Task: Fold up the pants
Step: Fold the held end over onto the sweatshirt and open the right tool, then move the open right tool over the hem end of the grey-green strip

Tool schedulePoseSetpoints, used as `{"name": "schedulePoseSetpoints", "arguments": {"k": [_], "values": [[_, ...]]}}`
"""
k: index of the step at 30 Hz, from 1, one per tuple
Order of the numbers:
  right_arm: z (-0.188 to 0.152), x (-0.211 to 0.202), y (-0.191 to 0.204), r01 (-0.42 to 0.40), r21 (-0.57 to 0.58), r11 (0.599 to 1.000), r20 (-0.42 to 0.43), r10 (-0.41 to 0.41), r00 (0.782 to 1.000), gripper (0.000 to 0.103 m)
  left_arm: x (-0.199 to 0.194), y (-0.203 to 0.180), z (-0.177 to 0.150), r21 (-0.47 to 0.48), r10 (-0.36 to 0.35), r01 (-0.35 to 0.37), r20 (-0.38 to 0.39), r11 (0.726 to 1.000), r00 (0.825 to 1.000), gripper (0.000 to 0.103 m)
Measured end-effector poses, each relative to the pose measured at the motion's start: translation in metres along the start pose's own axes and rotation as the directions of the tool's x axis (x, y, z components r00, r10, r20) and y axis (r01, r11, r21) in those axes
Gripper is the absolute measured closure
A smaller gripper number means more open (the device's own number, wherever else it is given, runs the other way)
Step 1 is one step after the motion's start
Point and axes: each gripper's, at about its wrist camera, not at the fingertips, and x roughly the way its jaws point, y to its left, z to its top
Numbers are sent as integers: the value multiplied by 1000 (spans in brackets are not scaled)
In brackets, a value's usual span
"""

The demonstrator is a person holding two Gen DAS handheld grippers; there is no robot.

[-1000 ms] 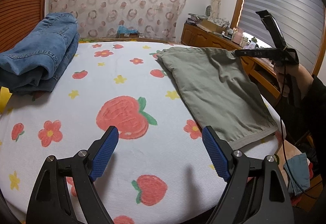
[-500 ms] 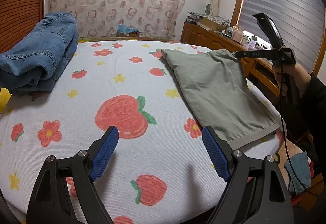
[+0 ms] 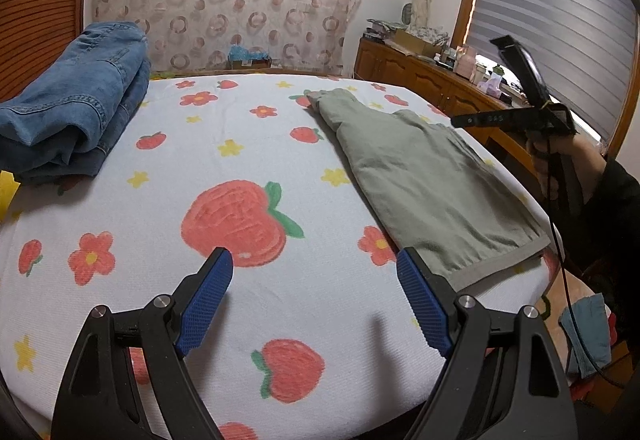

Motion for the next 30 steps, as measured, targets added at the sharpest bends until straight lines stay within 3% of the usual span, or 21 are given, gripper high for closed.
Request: {"name": "schedulePoseSetpoints", "arguments": {"k": [13,14,15,21,26,30], "values": [[-2,29,-23,-59,89,994,-34,62,997,78,7,-8,-4,27,-8,9,-34,1000,999,18],[-2,29,-24,-62,90,994,-33,65,997,82,7,-8,-4,28,-9,10,-35,1000,999,18],[-3,29,-23,-65,91,994,-31,68,997,96,7,-9,-4,29,-9,10,-36,1000,999,18],[-6,13,-21,-88,96,991,34,85,996,98,8,-8,-5,30,-5,6,-45,1000,999,18],[-10,1,-26,-5,100,995,63,-1,998,98,9,-9,-6,33,-4,6,-47,999,999,18],[-14,9,-27,36,111,993,17,-38,999,98,9,-9,-6,34,-4,5,-48,999,999,18]]}}
